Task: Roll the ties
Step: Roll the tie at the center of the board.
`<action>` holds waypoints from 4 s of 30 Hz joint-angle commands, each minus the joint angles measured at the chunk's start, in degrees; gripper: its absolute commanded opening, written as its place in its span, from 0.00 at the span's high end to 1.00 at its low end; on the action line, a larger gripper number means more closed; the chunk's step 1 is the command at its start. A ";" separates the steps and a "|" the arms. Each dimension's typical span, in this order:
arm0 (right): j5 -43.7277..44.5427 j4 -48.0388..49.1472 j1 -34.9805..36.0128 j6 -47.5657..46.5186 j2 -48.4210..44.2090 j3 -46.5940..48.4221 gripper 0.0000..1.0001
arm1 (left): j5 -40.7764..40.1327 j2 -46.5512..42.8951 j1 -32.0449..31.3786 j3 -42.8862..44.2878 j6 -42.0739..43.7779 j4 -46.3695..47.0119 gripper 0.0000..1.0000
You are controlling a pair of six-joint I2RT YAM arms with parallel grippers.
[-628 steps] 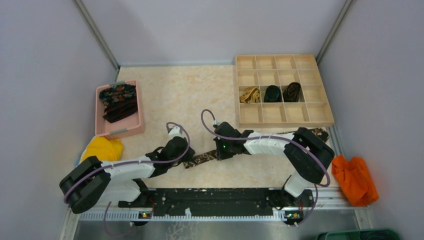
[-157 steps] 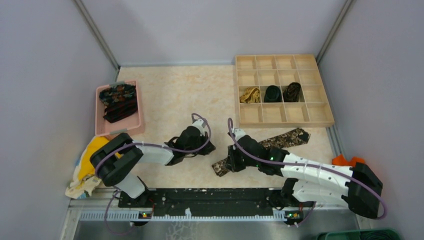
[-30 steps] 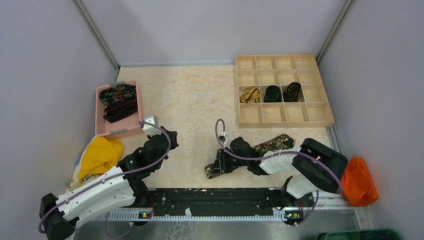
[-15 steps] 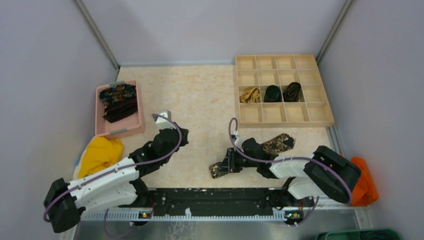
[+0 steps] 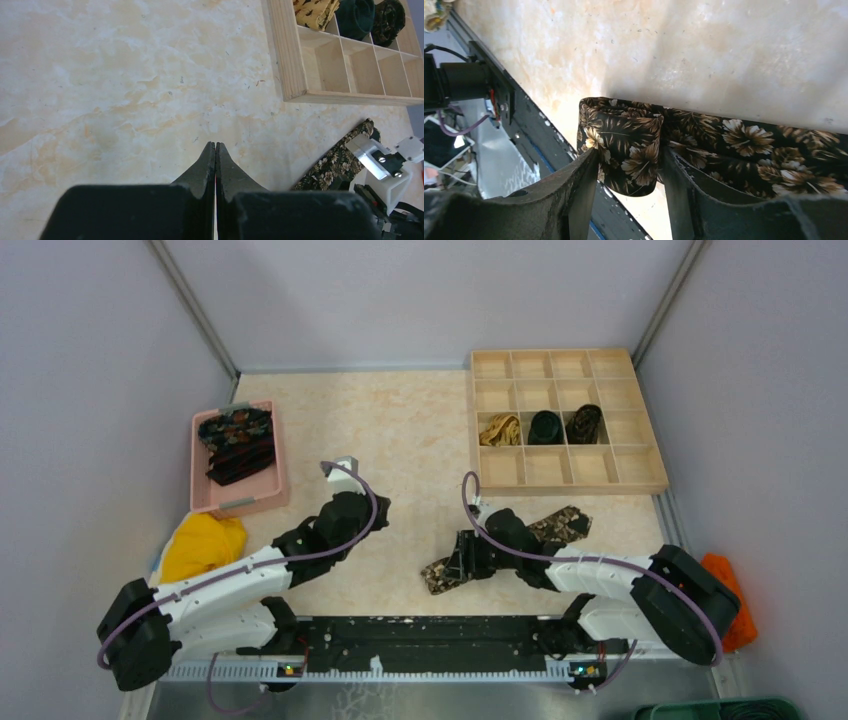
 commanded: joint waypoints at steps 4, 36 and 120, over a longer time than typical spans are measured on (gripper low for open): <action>5.71 -14.71 -0.33 -5.98 -4.70 5.25 0.50 | 3.90 4.46 -0.05 1.78 2.08 4.51 1.00; 18.65 -19.47 17.48 4.00 -11.91 2.14 1.00 | 31.56 37.85 0.04 -1.56 9.45 33.13 1.00; 56.68 -57.40 31.82 0.10 32.47 43.48 0.64 | -9.47 -23.91 4.00 -10.97 -7.21 -14.31 1.00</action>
